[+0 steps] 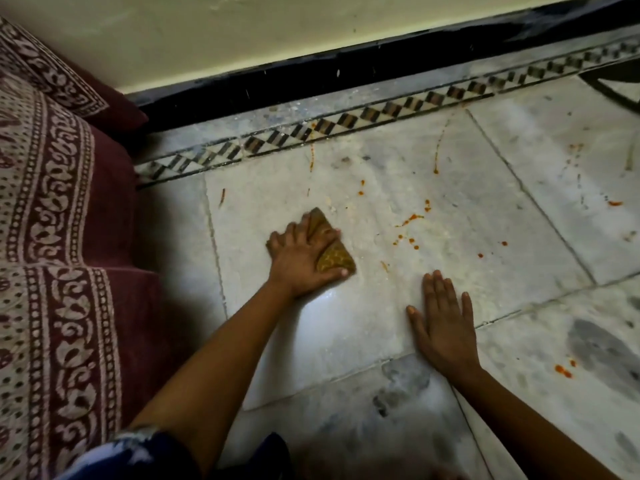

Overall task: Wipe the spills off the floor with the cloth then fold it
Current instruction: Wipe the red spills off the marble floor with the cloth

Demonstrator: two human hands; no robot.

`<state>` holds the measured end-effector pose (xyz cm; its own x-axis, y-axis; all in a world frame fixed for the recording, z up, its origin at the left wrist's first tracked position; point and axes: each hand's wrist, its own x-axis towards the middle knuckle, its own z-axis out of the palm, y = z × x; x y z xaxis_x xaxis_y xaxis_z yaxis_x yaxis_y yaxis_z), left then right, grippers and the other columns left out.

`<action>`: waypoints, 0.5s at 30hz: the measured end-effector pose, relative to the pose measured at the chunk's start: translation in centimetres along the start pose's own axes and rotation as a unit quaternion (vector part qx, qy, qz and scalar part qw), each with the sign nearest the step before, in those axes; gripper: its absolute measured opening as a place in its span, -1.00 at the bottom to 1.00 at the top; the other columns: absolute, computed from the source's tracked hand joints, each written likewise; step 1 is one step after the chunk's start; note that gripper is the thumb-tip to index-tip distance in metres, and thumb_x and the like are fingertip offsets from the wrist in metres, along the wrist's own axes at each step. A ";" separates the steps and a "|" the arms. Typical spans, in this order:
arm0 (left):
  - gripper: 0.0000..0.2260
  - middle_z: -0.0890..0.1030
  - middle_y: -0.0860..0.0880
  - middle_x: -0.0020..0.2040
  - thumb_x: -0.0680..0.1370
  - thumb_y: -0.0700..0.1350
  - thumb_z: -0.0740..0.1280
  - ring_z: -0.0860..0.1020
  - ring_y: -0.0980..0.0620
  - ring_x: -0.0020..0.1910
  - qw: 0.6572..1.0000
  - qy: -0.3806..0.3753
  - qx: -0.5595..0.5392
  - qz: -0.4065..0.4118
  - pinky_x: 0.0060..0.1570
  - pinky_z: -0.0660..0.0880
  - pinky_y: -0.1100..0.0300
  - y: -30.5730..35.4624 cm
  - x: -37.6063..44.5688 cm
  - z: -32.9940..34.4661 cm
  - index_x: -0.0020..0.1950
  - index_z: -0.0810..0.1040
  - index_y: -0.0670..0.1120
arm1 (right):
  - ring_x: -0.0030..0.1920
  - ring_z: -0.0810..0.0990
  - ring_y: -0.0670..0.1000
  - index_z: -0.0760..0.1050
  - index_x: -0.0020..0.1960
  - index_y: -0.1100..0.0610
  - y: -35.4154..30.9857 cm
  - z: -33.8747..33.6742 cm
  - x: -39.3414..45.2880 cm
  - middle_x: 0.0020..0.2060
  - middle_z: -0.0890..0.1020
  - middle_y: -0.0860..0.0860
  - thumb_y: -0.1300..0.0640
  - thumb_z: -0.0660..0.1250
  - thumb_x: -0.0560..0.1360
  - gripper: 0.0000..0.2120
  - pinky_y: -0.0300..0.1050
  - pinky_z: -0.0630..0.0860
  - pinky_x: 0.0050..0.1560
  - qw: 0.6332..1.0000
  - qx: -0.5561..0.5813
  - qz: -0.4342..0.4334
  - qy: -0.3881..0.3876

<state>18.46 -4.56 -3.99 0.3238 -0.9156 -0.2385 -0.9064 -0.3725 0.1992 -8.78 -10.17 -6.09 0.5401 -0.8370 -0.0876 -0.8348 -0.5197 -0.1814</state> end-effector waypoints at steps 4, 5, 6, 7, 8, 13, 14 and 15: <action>-0.29 0.05 -0.10 0.55 0.37 0.50 -0.02 0.15 -0.25 0.46 0.991 0.045 0.053 0.111 0.38 0.01 -0.21 0.1 -4.0 2.1 0.48 0.11 0.26 | 0.50 0.07 0.08 0.02 0.52 0.13 -0.1 0.3 2.1 0.51 0.09 0.10 -0.21 -0.18 0.51 -0.32 0.06 -0.11 0.46 0.999 0.021 0.045 0.015; -0.34 0.11 -0.09 0.54 0.42 0.47 -0.02 0.21 -0.23 0.45 0.988 0.061 0.055 0.133 0.37 0.04 -0.15 -0.9 -5.2 2.5 0.48 0.12 0.26 | 0.50 0.11 0.10 0.06 0.52 0.14 0.2 0.4 2.4 0.50 0.12 0.11 -0.19 -0.15 0.52 -0.33 0.08 -0.06 0.46 0.999 0.023 0.043 0.014; -0.38 0.16 -0.09 0.53 0.45 0.45 -0.05 0.25 -0.21 0.43 0.987 0.071 0.054 0.135 0.36 0.05 -0.11 -2.1 -6.1 2.6 0.47 0.12 0.27 | 0.49 0.14 0.11 0.10 0.51 0.16 0.4 0.6 2.6 0.49 0.15 0.13 -0.18 -0.12 0.53 -0.35 0.08 -0.03 0.45 0.999 0.023 0.039 0.013; -0.40 0.17 -0.09 0.52 0.46 0.45 -0.08 0.25 -0.21 0.43 0.990 0.071 0.051 0.113 0.36 0.04 -0.09 -3.1 -6.7 2.4 0.47 0.10 0.29 | 0.48 0.16 0.12 0.13 0.51 0.17 0.6 0.7 2.7 0.49 0.17 0.14 -0.16 -0.09 0.54 -0.36 0.09 -0.01 0.44 0.999 0.023 0.038 0.011; -0.38 0.15 -0.10 0.53 0.44 0.47 -0.13 0.21 -0.22 0.45 0.995 0.061 0.042 0.071 0.38 0.01 -0.11 -4.0 -6.7 2.0 0.46 0.05 0.32 | 0.47 0.18 0.12 0.15 0.50 0.17 0.6 0.8 2.6 0.48 0.19 0.14 -0.15 -0.07 0.54 -0.37 0.09 0.00 0.43 0.999 0.022 0.037 0.012; -0.23 0.01 -0.16 0.54 0.28 0.54 -0.10 0.10 -0.23 0.46 0.996 0.018 -0.010 -0.086 0.34 0.04 -0.20 -3.3 0.7 -0.7 0.46 -0.01 0.34 | 0.47 0.17 0.12 0.15 0.50 0.17 0.8 0.9 2.7 0.48 0.20 0.16 -0.14 -0.05 0.53 -0.37 0.06 -0.03 0.44 0.999 0.014 0.030 0.024; -0.24 0.00 -0.15 0.54 0.28 0.53 -0.10 0.11 -0.22 0.45 0.995 0.019 -0.013 -0.094 0.32 0.05 -0.21 -2.1 2.1 -0.9 0.46 0.01 0.34 | 0.47 0.16 0.12 0.14 0.50 0.17 0.8 1.0 2.7 0.48 0.20 0.16 -0.14 -0.05 0.53 -0.37 0.06 -0.03 0.44 0.999 0.013 0.028 0.024; -0.25 0.00 -0.15 0.54 0.28 0.52 -0.10 0.11 -0.22 0.45 0.995 0.022 -0.011 -0.094 0.32 0.05 -0.22 -0.7 3.2 -0.8 0.46 0.03 0.34 | 0.48 0.15 0.11 0.13 0.51 0.17 0.8 1.1 2.7 0.48 0.19 0.16 -0.13 -0.05 0.53 -0.37 0.06 -0.03 0.44 0.999 0.012 0.027 0.023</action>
<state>20.36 -7.34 -4.14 0.4992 -0.8350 -0.2313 -0.8226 -0.5406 0.1763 -7.88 -12.70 -7.52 0.4889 -0.8707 -0.0535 -0.8595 -0.4703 -0.2002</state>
